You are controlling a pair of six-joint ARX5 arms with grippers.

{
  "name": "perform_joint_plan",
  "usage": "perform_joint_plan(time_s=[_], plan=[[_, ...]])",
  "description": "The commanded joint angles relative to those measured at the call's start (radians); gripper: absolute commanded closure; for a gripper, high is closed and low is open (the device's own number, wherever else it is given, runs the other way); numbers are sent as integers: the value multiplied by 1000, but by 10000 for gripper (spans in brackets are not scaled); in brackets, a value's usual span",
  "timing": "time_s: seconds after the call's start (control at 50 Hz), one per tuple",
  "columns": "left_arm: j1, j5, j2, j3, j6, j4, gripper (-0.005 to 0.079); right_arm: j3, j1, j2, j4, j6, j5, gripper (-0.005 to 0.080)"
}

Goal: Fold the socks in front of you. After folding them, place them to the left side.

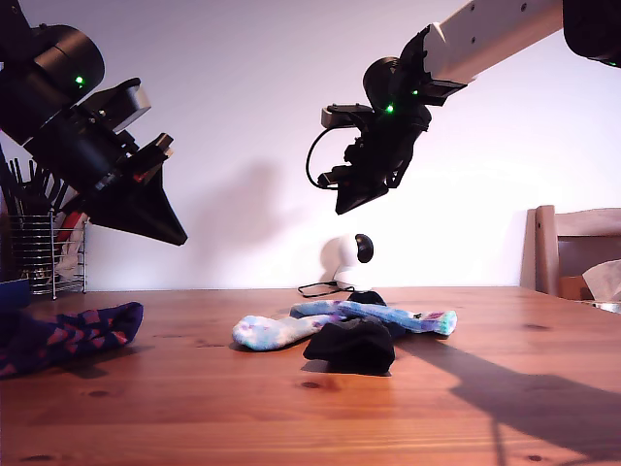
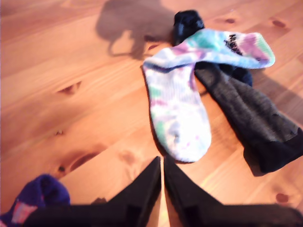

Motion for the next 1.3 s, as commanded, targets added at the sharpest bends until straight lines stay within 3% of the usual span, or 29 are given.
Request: perform_joint_plan(time_s=[0.0,0.3,0.58,0.66,0.72,0.84,0.88,1.28], plan=[[-2,-5,11,12,14,-5,764,-109,-15,-70,5,-3,5,765],[-11,-18,76,12,39,1,751,-606,16,-384,119,-27,-11,765],[-61,-16,163,12,39,75,676,-752,53,-429,13,-26,-66,765],[-85,-26,163,12,85,90,586,-774,54,-429,-1,-24,-79,761],[-103,-40,163,12,135,100,498,-785,54,-429,-11,-27,-85,698],[-137,-65,163,12,245,118,402,-790,54,-429,-31,-60,-85,409],[-147,-65,163,12,278,126,373,-790,54,-429,-36,-62,-85,362],[-182,-151,224,12,381,193,342,-790,42,-429,-39,-121,-95,346]])
